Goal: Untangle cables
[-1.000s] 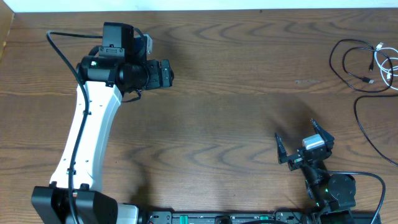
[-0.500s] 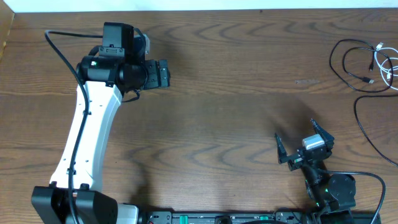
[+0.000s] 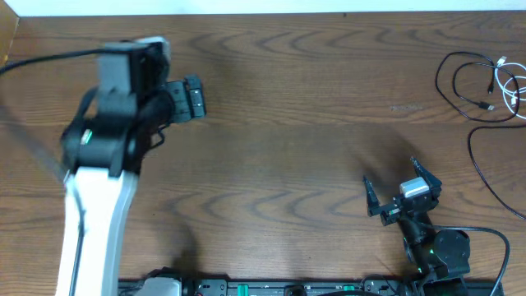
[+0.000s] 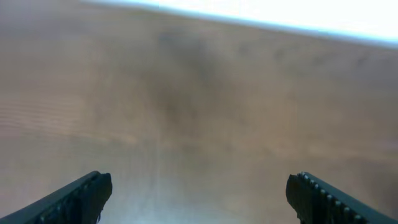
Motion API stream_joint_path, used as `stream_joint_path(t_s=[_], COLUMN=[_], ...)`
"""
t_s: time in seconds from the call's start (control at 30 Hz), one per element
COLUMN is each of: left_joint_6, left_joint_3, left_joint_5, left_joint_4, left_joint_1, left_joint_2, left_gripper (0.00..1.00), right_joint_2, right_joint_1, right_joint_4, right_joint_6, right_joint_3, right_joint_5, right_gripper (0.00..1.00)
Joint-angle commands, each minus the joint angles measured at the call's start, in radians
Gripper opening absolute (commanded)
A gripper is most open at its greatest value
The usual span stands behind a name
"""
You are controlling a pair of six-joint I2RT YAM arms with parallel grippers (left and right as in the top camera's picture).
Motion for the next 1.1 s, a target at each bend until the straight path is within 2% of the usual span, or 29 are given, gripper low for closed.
stream_joint_path(t_s=[0.0, 0.1, 0.27, 0.47, 0.6, 0.8, 1.07], left_joint_6=[0.007, 0.010, 0.010, 0.010, 0.010, 0.024, 0.069], left_joint_3=[-0.084, -0.203, -0.502, -0.788, -0.942, -1.130, -1.313], left_joint_5=[-0.021, -0.022, -0.022, -0.042, -0.097, -0.128, -0.130], left_joint_4=[0.075, 0.203, 0.484, 0.668, 0.743, 0.773, 0.810], left_joint_1=[0.005, 0.005, 0.005, 0.005, 0.005, 0.005, 0.005], left_joint_2=[-0.114, -0.225, -0.425, -0.665, -0.810, -0.991, -1.120], left_gripper=[0.95, 0.95, 0.95, 0.95, 0.95, 0.95, 0.95], right_joint_2=[-0.007, -0.007, -0.007, -0.007, -0.007, -0.007, -0.007], right_joint_1=[0.009, 0.009, 0.009, 0.009, 0.009, 0.009, 0.009], right_joint_4=[-0.002, -0.002, -0.002, -0.002, -0.002, -0.002, -0.002], right_joint_6=[0.011, 0.011, 0.011, 0.011, 0.011, 0.011, 0.011], right_joint_3=[-0.003, -0.003, -0.003, -0.003, -0.003, -0.003, -0.003], right_joint_5=[0.004, 0.004, 0.004, 0.004, 0.004, 0.004, 0.005], right_gripper=[0.99, 0.99, 0.99, 0.99, 0.99, 0.99, 0.99])
